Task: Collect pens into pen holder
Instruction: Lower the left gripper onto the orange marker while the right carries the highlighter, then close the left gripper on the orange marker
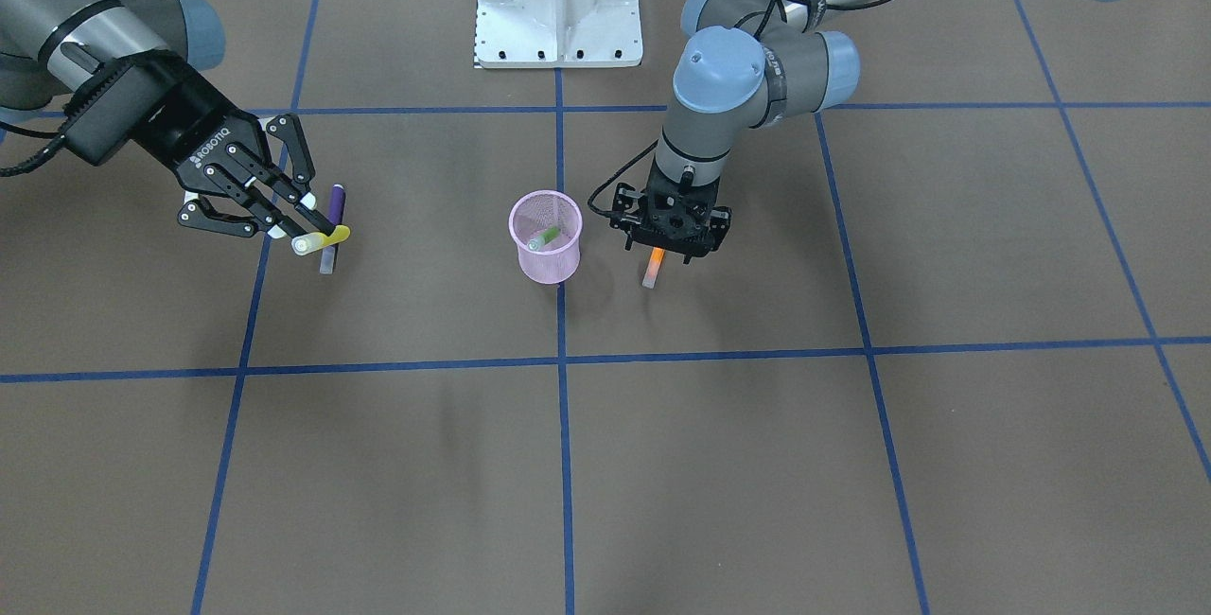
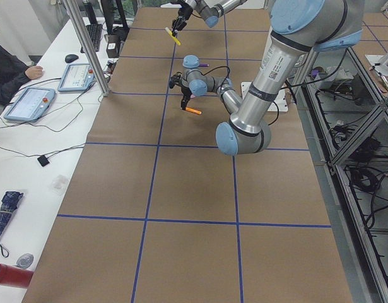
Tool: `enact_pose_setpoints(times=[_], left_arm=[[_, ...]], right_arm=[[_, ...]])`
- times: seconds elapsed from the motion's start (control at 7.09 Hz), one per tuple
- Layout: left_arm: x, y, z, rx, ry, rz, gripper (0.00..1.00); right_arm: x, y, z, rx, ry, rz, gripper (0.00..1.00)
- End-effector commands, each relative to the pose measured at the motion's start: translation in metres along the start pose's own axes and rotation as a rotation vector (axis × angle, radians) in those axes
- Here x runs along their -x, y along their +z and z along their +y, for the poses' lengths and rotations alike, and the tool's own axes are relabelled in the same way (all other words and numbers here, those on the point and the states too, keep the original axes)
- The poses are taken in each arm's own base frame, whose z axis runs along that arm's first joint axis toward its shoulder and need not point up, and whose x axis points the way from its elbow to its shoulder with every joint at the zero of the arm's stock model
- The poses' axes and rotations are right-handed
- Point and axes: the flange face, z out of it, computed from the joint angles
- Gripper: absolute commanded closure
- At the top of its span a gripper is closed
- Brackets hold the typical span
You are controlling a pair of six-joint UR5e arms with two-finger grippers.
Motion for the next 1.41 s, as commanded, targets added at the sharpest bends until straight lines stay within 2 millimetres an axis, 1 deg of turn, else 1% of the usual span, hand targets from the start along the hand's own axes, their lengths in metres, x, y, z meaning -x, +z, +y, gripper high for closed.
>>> enact_pose_setpoints(times=[0.0,0.28,0.56,0.71,0.85,1.13,1.27], left_arm=[[-0.005,0.007,0.001,0.034,0.001,0.01,0.23],[-0.004,0.011,0.001,0.043,-0.002,0.006,0.33],[-0.003,0.012,0.001,0.045,-0.003,0.006,0.38],[-0.001,0.017,0.001,0.051,0.005,-0.002,0.39],[-0.001,0.017,0.001,0.052,0.012,-0.003,0.42],[-0.002,0.017,0.002,0.059,0.012,0.002,0.55],[-0.002,0.017,0.002,0.06,0.012,0.003,0.64]], right_arm=[[0.007,0.006,0.0,0.0,-0.001,-0.013,1.0],[0.008,0.007,0.0,0.002,-0.001,-0.016,1.0],[0.011,0.006,-0.001,-0.001,-0.003,-0.021,1.0],[0.01,0.006,0.0,0.0,-0.003,-0.02,1.0],[0.011,0.006,0.0,0.001,-0.003,-0.021,1.0],[0.01,0.006,-0.001,0.0,-0.003,-0.02,1.0],[0.01,0.006,0.0,0.002,-0.002,-0.02,1.0]])
